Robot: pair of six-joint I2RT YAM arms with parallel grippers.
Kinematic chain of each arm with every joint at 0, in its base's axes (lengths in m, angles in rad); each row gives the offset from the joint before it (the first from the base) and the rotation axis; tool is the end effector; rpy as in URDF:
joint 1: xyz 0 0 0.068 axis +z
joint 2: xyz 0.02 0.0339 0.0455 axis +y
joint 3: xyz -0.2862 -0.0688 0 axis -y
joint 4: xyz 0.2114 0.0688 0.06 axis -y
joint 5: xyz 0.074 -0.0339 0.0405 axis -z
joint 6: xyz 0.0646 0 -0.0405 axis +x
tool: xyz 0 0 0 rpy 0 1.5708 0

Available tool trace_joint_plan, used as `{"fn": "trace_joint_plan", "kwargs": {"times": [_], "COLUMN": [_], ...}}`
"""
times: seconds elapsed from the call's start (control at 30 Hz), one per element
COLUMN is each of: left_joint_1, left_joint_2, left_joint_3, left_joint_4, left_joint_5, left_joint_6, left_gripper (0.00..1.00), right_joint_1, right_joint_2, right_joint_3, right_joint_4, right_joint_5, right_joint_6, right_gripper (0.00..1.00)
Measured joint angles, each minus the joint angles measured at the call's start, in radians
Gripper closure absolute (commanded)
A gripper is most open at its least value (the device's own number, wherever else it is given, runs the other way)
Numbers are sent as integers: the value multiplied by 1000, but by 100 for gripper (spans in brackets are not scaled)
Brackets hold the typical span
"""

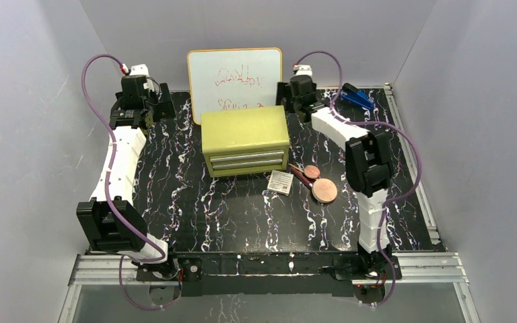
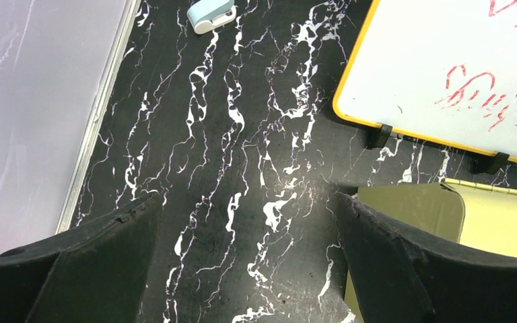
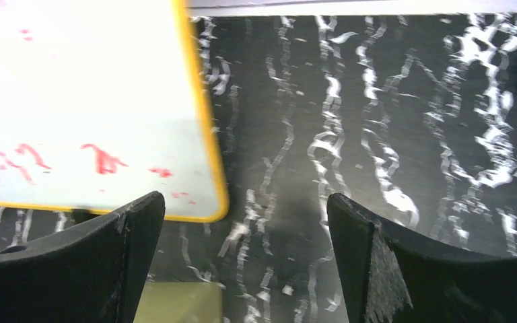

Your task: Organize the makeup

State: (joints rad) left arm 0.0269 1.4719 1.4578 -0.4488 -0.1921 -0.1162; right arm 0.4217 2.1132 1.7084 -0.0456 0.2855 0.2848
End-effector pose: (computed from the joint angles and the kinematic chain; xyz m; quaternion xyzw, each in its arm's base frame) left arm 0.3265 0.0211 0.3940 -0.1108 0.8408 0.0581 0.5267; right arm 0.4710 0.1914 0.2713 0.0181 0.8417 0.0689 0.5352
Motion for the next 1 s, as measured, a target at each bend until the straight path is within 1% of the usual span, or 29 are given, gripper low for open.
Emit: {"fn": "trace_joint_plan", "kwargs": {"times": [0.13,0.43,0.57,0.7,0.83,0.93,1.0], "left_joint_1": [3,7,12,15,16,16,16], "left_joint_2": [0,4,12,12,14,29,47], "left_joint_3": [12,47,61,62,62,72,81], "left_joint_4": [-4,-6,-7,-7,-4,-3,-2], "left_joint_5": [-2,-3,0,26,108,199,254], "left_joint_6": [0,2,3,7,20,30,36], "left_gripper": [2,2,2,2,2,2,2], "right_joint_1": [69,112,158,228,314,370,401], "right_joint_2": [35,37,61,108,162,225,280], "right_joint_3": [37,39,78,153,242,354,457], "right_joint_4": [1,-4,-20,-35,-64,-98,-124], "right_joint_5": [38,92,119,134,130,112,89], "right_joint_6": [-10,3,8,15,29,34,35], "right_gripper": [1,2,1,1,2,1,1]}}
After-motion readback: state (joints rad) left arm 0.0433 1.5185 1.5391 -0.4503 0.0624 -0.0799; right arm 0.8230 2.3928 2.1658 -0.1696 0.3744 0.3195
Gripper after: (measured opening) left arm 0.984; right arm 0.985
